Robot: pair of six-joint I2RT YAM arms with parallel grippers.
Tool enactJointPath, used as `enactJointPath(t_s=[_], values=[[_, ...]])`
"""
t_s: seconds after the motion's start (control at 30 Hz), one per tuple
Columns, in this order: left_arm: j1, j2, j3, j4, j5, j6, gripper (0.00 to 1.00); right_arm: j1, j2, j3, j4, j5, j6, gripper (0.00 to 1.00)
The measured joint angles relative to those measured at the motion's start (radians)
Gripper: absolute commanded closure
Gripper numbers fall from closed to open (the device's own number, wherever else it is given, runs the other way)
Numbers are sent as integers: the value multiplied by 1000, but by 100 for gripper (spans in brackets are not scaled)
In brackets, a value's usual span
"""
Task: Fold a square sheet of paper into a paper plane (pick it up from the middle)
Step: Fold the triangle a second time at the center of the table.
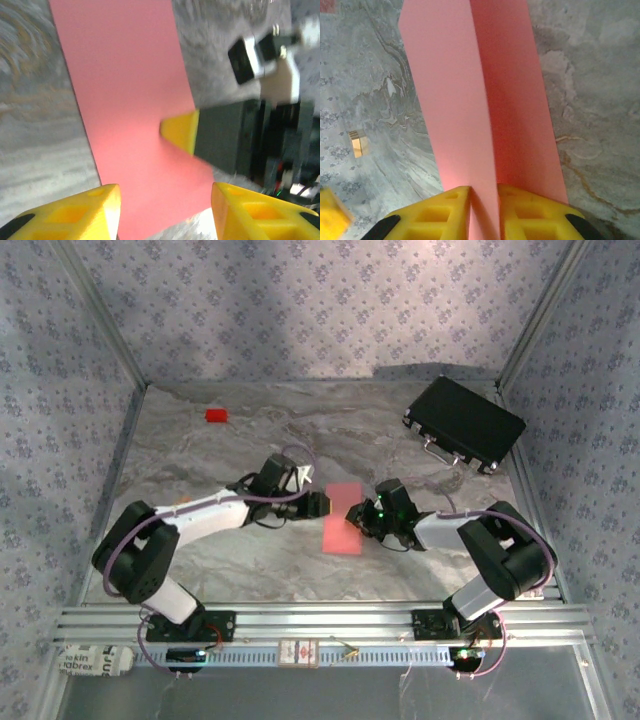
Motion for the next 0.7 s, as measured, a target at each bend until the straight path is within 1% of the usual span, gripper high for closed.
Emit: enactJointPath(t_s=[0.13,0.23,0.3,0.37,0.43,0.53,0.67,0.7], values=[[-120,-112,-122,108,-97,117,50,-27,-11,3,-31,-36,-39,77],[-199,-139,-151,140,-175,222,49,-53,-11,6,-48,-68,-66,78],[-249,-136,-151,146,-233,291,47,-66,-11,11,-60,-91,-81,81],[-307,-122,-146,148,-294,362,41,-74,-11,23,-68,-116,-95,84],[-362,-97,-134,147,-354,423,39,-77,-11,36,-73,-133,-104,87],[-430,-58,-120,147,-446,511,37,-76,-11,53,-78,-148,-110,88],[-476,-12,-100,148,-546,602,31,-78,-11,57,-85,-159,-112,88],[-481,-5,-95,149,-562,618,28,-79,-11,57,-87,-160,-112,88]])
